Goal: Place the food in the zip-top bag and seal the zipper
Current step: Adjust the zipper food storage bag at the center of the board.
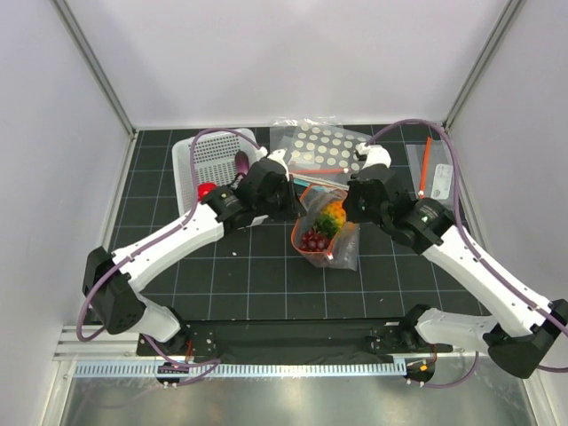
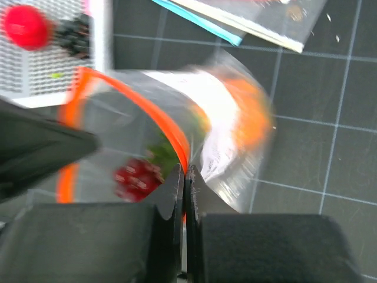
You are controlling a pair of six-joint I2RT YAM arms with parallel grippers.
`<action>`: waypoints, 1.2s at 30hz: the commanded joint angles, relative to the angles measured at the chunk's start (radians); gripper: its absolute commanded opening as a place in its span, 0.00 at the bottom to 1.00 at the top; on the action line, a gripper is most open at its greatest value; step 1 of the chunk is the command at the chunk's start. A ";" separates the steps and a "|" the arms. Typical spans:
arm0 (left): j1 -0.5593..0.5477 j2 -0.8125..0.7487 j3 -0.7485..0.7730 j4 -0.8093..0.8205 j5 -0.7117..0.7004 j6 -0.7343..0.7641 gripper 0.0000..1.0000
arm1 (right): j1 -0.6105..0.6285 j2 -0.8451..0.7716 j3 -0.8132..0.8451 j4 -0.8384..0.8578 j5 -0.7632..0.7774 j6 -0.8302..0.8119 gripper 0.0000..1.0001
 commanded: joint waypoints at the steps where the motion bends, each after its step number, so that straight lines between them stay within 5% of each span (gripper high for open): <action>1: 0.002 -0.064 0.066 -0.041 0.128 -0.031 0.00 | 0.027 0.008 0.158 -0.111 0.031 0.022 0.01; 4: 0.003 -0.086 0.124 -0.067 0.165 -0.042 0.02 | -0.004 0.150 0.236 -0.152 -0.014 -0.010 0.01; 10: 0.175 -0.012 0.135 -0.058 0.377 -0.075 0.02 | -0.050 0.390 0.227 -0.079 -0.165 -0.047 0.01; 18: 0.193 0.046 0.132 -0.079 0.331 0.000 0.05 | -0.054 0.413 0.141 0.056 -0.145 -0.052 0.01; 29: 0.193 -0.051 0.146 -0.154 0.228 0.109 0.15 | -0.054 0.183 0.022 0.105 -0.140 -0.036 0.01; 36: 0.193 -0.022 0.077 -0.021 0.229 0.138 0.23 | -0.054 -0.042 -0.122 0.268 -0.119 0.022 0.01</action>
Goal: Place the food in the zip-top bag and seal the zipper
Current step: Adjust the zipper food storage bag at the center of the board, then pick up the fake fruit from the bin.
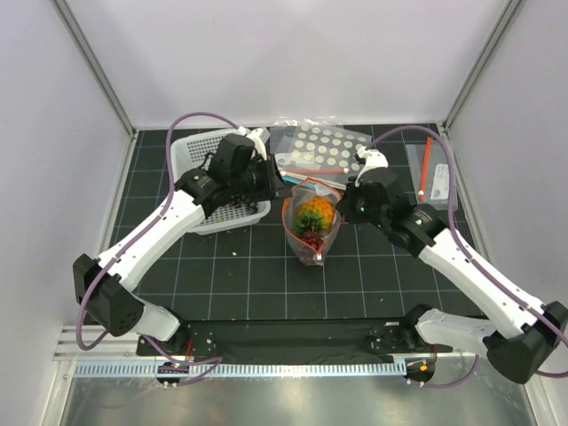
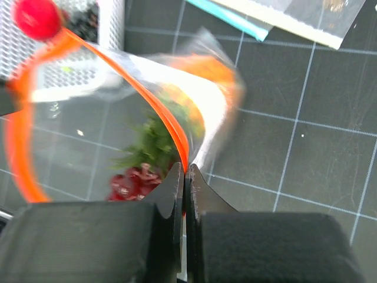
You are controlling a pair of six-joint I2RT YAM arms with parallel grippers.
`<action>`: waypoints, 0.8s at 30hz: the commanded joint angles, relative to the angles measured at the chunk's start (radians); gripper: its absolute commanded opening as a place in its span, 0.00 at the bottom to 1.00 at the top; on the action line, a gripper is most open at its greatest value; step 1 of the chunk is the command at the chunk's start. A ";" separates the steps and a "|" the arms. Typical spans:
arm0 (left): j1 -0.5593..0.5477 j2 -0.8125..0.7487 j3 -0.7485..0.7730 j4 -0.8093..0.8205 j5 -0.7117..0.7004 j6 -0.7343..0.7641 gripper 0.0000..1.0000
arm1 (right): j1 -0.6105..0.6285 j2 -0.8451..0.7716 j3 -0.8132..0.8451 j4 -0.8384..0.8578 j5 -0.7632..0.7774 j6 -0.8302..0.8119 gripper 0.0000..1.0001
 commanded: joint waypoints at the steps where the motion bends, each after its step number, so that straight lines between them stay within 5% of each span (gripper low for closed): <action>1: -0.001 0.017 -0.025 0.084 0.010 0.053 0.25 | -0.003 -0.092 -0.038 0.132 0.037 0.034 0.01; 2: -0.001 0.028 -0.027 0.090 0.006 0.068 0.29 | -0.003 -0.100 -0.055 0.139 0.050 0.035 0.01; 6: -0.001 -0.011 -0.080 0.116 -0.098 0.108 0.72 | -0.003 -0.119 -0.092 0.185 0.089 0.039 0.01; 11: -0.001 -0.119 -0.174 0.125 -0.357 0.136 0.98 | -0.003 -0.168 -0.173 0.264 0.132 0.043 0.01; 17: 0.029 -0.168 -0.182 0.067 -0.587 0.131 1.00 | -0.003 -0.249 -0.248 0.356 0.158 0.037 0.01; 24: 0.158 -0.050 -0.136 0.045 -0.533 0.108 1.00 | -0.003 -0.240 -0.262 0.368 0.166 0.032 0.01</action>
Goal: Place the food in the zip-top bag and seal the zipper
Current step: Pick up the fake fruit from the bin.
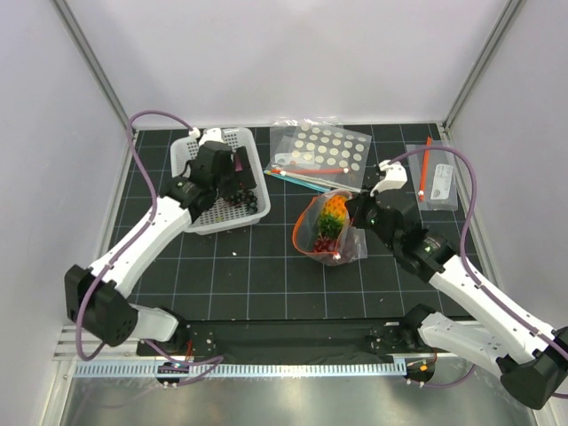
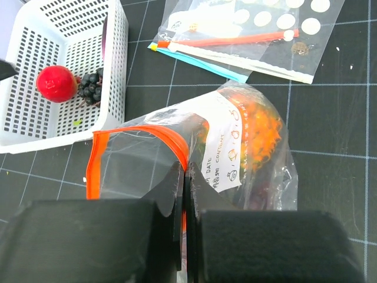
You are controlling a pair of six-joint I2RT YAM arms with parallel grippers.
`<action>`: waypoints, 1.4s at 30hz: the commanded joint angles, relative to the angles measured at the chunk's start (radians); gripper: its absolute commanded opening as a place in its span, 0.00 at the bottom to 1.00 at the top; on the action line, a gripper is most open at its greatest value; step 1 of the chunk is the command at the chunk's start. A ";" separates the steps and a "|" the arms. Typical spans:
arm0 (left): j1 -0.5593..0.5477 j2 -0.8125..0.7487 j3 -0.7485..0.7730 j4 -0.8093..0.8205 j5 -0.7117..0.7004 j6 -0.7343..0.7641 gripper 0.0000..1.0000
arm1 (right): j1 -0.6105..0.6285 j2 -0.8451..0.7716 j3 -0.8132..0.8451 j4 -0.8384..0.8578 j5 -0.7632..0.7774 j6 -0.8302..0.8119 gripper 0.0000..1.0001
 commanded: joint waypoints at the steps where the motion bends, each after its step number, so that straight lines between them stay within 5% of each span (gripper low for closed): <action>1: 0.051 0.064 0.042 -0.011 -0.027 -0.011 1.00 | -0.004 -0.001 0.004 0.087 0.028 -0.001 0.01; 15: 0.149 0.143 -0.060 0.124 -0.277 0.023 1.00 | -0.003 0.025 -0.013 0.115 0.005 0.000 0.01; 24: 0.169 0.300 -0.031 0.211 -0.066 0.055 1.00 | -0.003 0.029 -0.023 0.127 -0.007 0.003 0.01; 30: 0.169 0.311 -0.016 0.173 -0.089 0.032 1.00 | -0.003 0.028 -0.027 0.130 -0.004 0.002 0.01; 42: 0.168 0.433 -0.004 0.274 0.222 -0.018 1.00 | -0.003 0.043 -0.027 0.133 -0.001 -0.007 0.01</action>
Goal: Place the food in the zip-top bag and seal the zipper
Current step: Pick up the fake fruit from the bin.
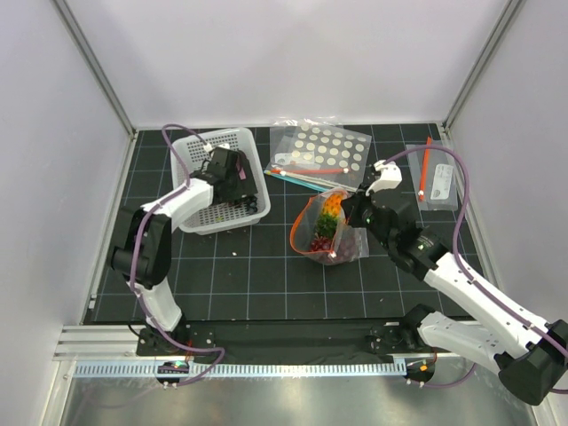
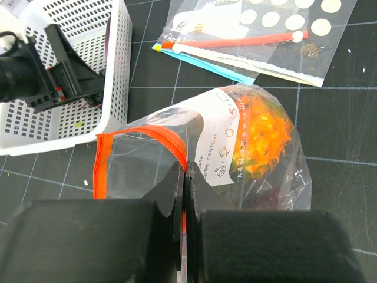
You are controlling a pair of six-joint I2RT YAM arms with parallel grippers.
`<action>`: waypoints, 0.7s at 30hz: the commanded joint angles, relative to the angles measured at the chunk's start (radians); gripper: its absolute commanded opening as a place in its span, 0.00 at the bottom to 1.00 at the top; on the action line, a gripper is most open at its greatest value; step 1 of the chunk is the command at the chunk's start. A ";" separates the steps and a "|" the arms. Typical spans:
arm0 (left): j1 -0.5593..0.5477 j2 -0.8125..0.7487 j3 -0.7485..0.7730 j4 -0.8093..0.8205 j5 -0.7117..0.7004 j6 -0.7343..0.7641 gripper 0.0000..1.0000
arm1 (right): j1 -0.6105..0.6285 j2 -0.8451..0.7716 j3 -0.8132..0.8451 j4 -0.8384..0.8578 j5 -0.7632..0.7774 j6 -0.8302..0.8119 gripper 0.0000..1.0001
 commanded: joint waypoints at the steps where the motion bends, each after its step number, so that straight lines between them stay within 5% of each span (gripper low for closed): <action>1: -0.001 0.016 0.027 0.061 0.065 -0.034 1.00 | -0.003 0.008 0.004 0.058 0.009 -0.008 0.01; 11: 0.004 0.226 0.179 -0.072 0.059 -0.091 0.98 | -0.003 0.014 0.003 0.059 0.009 -0.013 0.01; 12: 0.006 0.240 0.199 -0.118 0.097 -0.096 0.93 | -0.003 0.013 0.001 0.061 0.008 -0.013 0.01; 13: 0.006 0.247 0.213 -0.129 0.111 -0.097 0.76 | -0.003 0.010 0.000 0.062 0.008 -0.011 0.01; 18: 0.004 0.103 0.118 -0.066 0.072 -0.105 0.25 | -0.001 0.010 0.000 0.066 0.009 -0.014 0.01; 21: -0.004 -0.012 0.054 -0.037 0.027 -0.099 0.14 | -0.003 0.013 0.001 0.066 0.008 -0.014 0.01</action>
